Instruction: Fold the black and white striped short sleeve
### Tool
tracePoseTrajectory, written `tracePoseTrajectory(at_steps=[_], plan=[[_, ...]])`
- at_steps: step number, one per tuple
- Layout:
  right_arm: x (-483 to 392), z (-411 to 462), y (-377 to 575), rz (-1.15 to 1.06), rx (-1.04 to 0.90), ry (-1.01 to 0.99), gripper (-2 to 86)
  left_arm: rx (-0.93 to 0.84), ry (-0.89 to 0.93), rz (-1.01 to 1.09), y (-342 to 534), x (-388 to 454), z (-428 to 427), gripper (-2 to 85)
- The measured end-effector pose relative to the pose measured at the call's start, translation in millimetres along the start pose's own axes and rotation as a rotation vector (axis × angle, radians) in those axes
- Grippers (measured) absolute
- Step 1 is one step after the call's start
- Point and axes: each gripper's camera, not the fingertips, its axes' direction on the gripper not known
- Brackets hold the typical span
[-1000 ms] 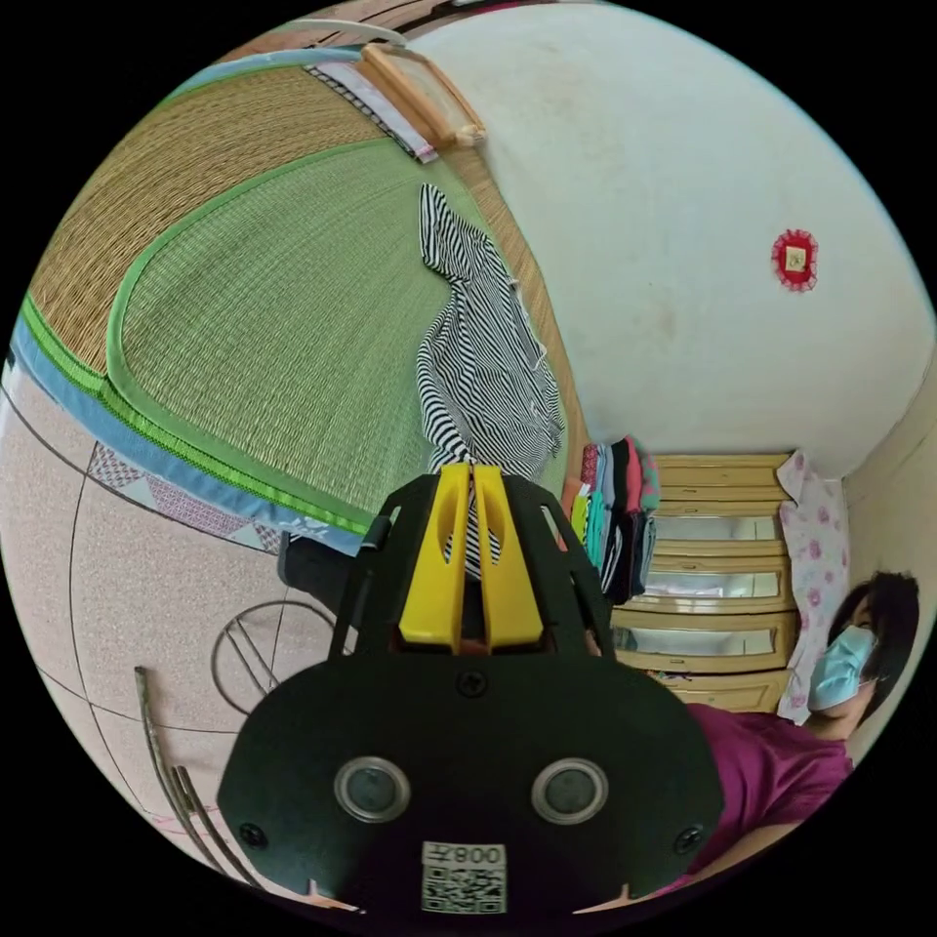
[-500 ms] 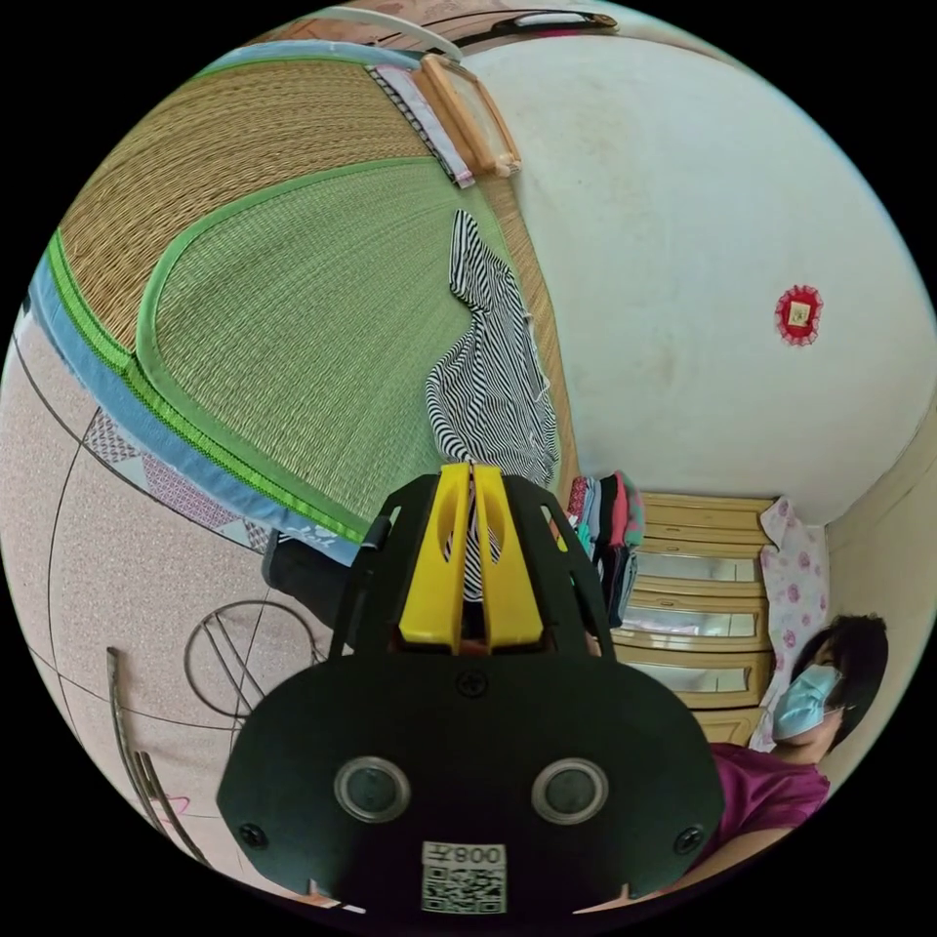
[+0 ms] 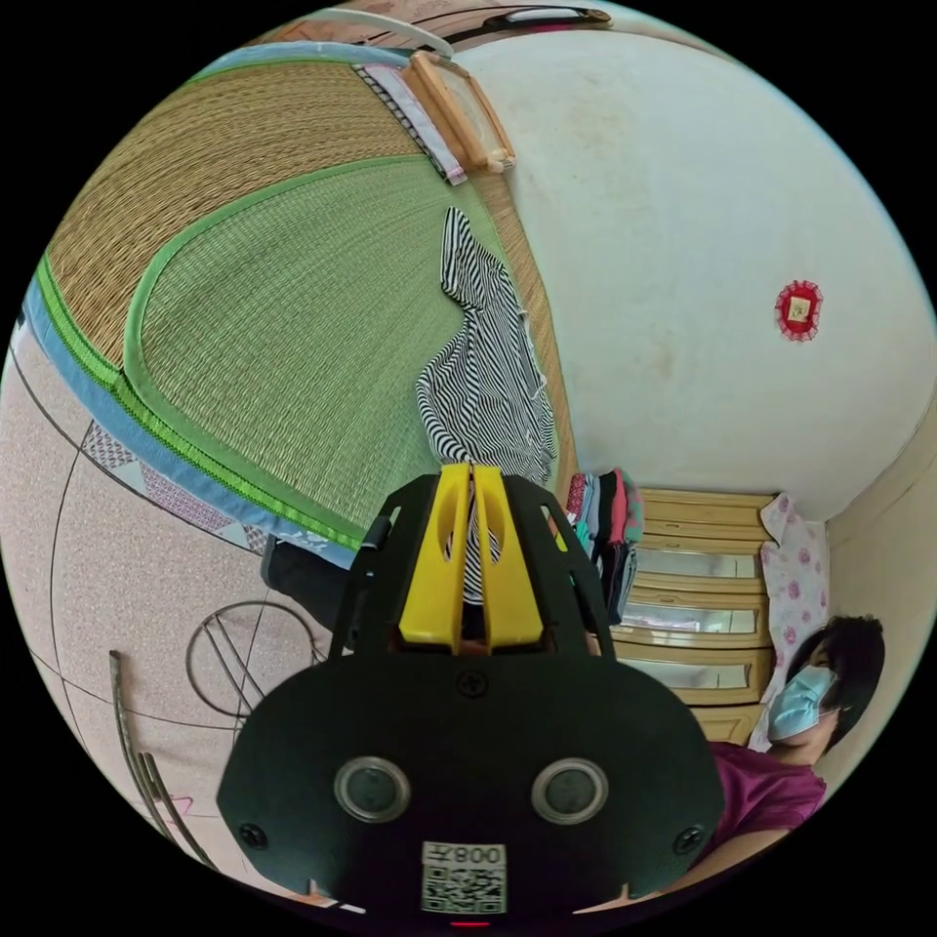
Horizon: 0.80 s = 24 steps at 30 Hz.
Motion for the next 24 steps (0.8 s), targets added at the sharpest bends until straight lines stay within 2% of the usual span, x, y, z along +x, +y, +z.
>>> tracePoseTrajectory(at_steps=[8, 15, 24], plan=[[-30, -72, -8, -0.161, 0.106, 0.246, 0.4, -0.021, -0.035, 0.003, -5, -6, 14, 0.5], [-12, -34, -16, -0.138, 0.018, 0.263, 0.3, -0.138, -0.169, -0.068, -2, -37, 62, 0.5], [6, 0, -21, -0.080, -0.016, 0.214, 0.3, -0.139, -0.205, -0.084, -10, -44, 93, 0.5]])
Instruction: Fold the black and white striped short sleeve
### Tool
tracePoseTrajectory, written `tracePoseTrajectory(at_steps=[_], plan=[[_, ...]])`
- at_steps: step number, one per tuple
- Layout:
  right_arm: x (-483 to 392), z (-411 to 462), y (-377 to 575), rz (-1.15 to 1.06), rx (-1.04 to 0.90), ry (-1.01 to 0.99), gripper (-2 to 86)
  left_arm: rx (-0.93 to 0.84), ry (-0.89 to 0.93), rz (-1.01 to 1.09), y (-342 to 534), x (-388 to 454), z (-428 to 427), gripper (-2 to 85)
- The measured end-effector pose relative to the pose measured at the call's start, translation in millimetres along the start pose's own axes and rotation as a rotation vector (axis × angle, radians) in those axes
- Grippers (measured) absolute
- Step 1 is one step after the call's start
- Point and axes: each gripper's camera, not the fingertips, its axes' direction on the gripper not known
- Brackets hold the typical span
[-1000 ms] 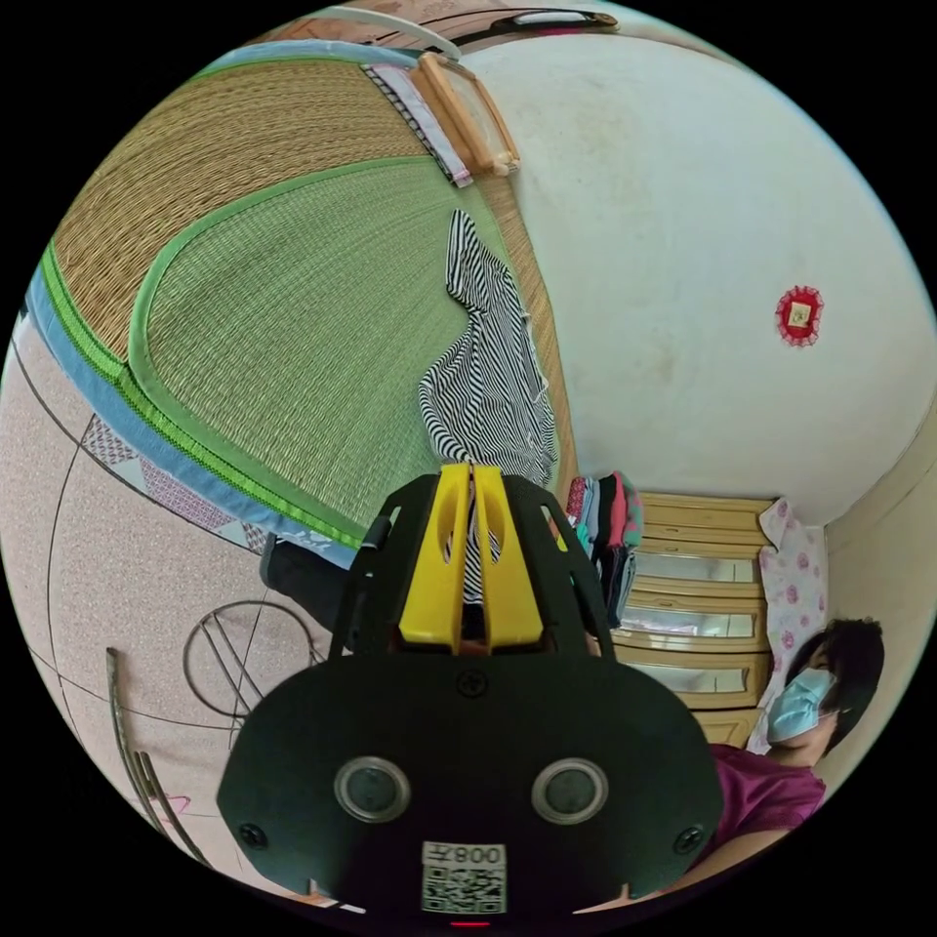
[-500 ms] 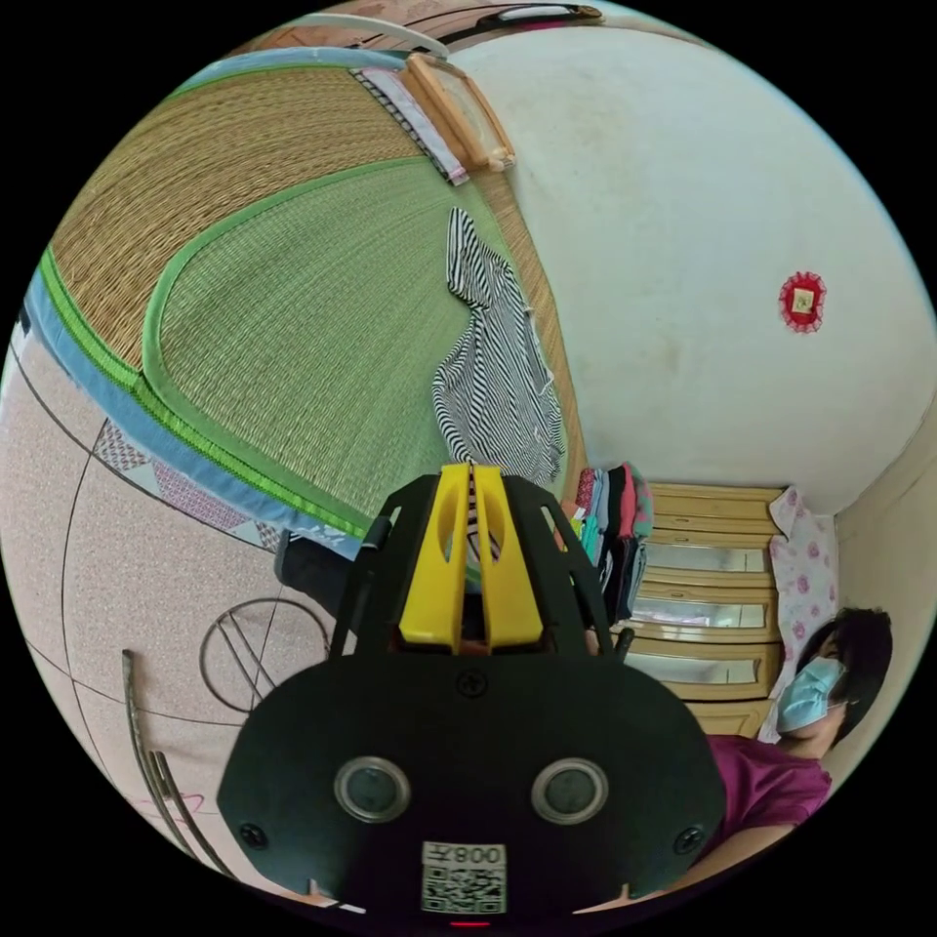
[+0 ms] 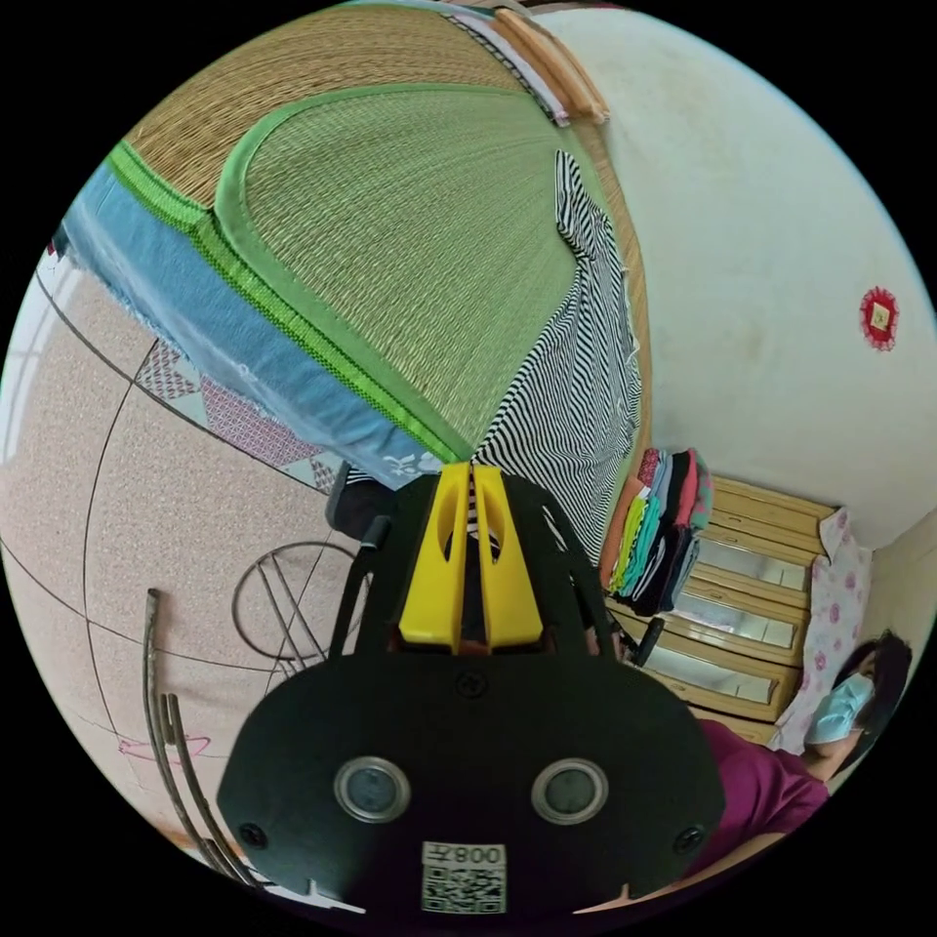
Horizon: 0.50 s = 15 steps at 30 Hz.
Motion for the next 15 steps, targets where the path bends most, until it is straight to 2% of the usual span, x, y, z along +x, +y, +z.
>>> tracePoseTrajectory(at_steps=[4, 10, 15], plan=[[-1, 27, -1, 0.010, -0.032, -0.026, 0.3, 0.006, -0.066, 0.016, -11, 10, 8, 0.5], [29, 67, 13, 0.155, -0.065, -0.114, 0.1, 0.095, -0.034, 0.010, -29, 22, 1, 0.6], [24, 62, -4, 0.134, 0.056, -0.216, 0.0, 0.083, 0.021, 0.146, -76, 81, 33, 0.7]])
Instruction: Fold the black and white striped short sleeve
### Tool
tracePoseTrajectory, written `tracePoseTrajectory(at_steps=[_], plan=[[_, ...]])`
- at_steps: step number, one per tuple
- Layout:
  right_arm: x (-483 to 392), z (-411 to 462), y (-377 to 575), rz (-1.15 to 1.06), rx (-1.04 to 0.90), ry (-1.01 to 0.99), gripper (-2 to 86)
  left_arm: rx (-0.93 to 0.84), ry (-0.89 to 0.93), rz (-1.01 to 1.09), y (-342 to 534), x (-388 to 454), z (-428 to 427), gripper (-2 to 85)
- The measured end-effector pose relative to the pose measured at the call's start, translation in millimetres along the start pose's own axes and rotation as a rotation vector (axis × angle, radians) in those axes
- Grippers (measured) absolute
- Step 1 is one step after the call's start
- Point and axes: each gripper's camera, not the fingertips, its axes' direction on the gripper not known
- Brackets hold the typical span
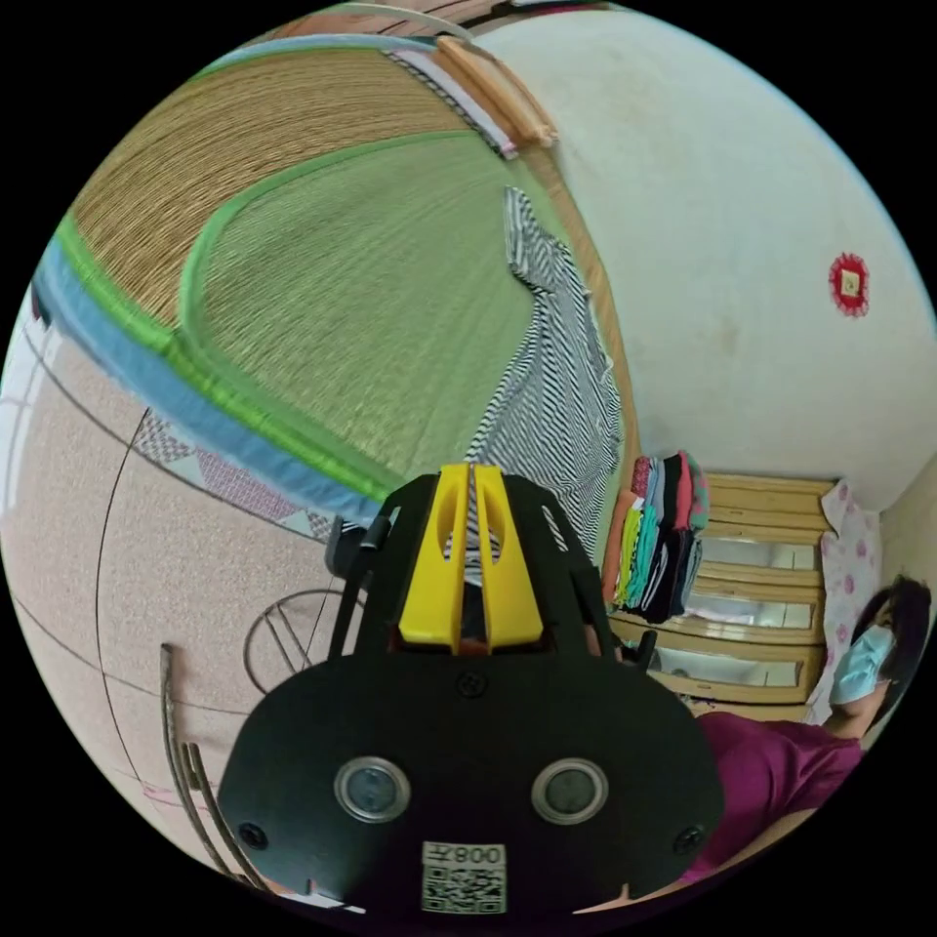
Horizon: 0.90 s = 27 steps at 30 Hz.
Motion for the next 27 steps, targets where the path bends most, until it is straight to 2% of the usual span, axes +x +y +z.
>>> tracePoseTrajectory(at_steps=[8, 12, 14, 21, 25, 27], plan=[[-92, 70, -101, -0.250, 0.046, 0.080, 0.0, -0.098, -0.126, 0.293, -138, 131, 126, 0.4], [-111, 132, -130, -0.287, -0.002, 0.136, 0.0, -0.146, -0.210, 0.328, -180, 155, 177, 0.2], [-114, 156, -130, -0.298, -0.030, 0.195, 0.1, -0.154, -0.383, 0.333, -197, 156, 193, 0.1], [-115, 199, -102, -0.362, 0.053, 0.199, 0.1, -0.022, -0.337, 0.235, -219, 137, 160, 0.0], [-122, 223, -90, -0.387, 0.073, 0.251, 0.1, -0.004, -0.317, 0.232, -228, 153, 159, 0.1], [-121, 235, -91, -0.362, 0.038, 0.240, 0.1, 0.017, -0.247, 0.262, -233, 167, 159, 0.1]])
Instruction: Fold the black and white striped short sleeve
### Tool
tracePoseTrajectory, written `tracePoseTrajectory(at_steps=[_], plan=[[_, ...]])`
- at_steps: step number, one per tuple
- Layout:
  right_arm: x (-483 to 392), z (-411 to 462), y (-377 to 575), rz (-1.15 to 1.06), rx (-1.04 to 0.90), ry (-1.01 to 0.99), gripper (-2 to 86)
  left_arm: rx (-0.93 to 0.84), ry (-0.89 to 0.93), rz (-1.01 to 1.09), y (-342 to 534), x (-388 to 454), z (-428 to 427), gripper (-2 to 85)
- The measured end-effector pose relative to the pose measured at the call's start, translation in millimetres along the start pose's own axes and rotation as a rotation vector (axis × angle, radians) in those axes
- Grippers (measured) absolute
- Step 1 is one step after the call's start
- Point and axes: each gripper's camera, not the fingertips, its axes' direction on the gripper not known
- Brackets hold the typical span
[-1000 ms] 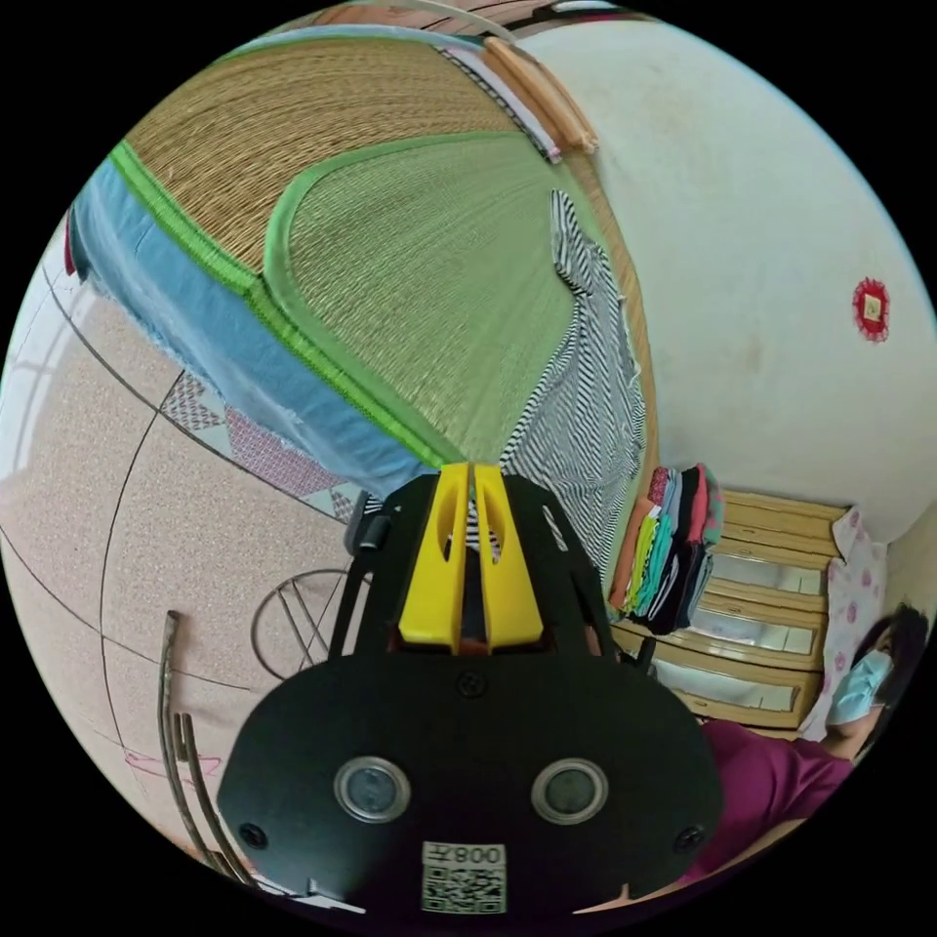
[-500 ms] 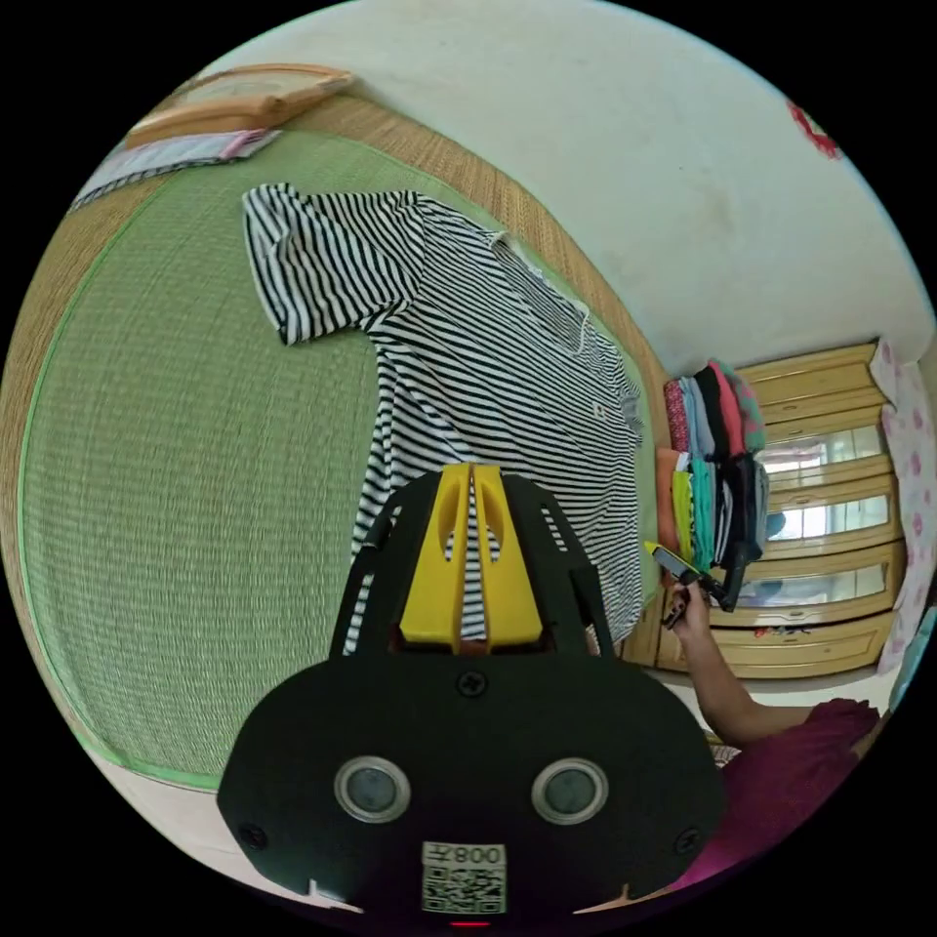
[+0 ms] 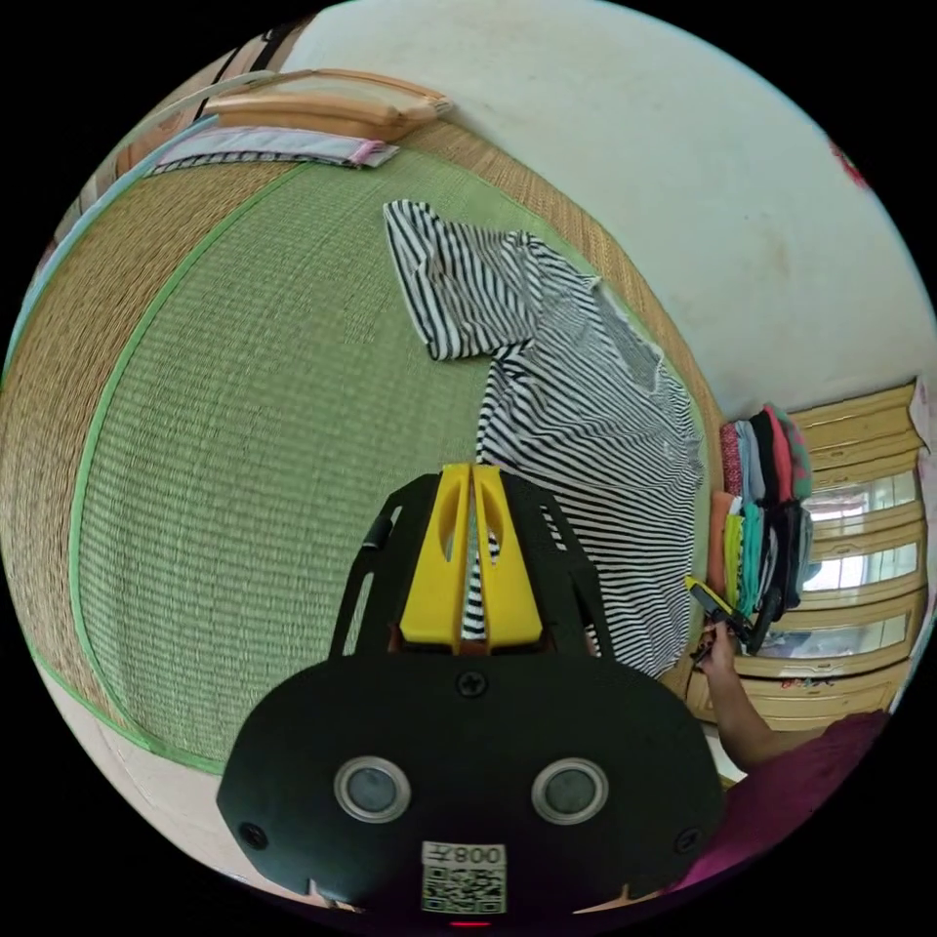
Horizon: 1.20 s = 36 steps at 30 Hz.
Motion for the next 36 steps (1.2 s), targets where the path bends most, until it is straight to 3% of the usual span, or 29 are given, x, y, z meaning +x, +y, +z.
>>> tracePoseTrajectory(at_steps=[9, 17, 24, 29, 36], plan=[[10, 21, -53, 0.033, 0.147, -0.114, 0.0, -0.001, 0.009, 0.104, -96, 66, 26, 0.1], [22, 122, -137, 0.068, 0.052, -0.074, 0.0, -0.005, -0.096, 0.061, -184, 93, 57, 0.1], [45, 157, -125, 0.091, 0.094, -0.142, 0.0, 0.022, -0.126, 0.053, -238, 123, 56, 0.1], [37, 164, -91, 0.066, 0.120, -0.182, 0.0, 0.080, 0.005, 0.143, -245, 177, 44, 0.1], [-7, 181, -99, -0.043, 0.161, -0.241, 0.0, 0.016, 0.010, 0.288, -294, 268, 74, 0.1]])
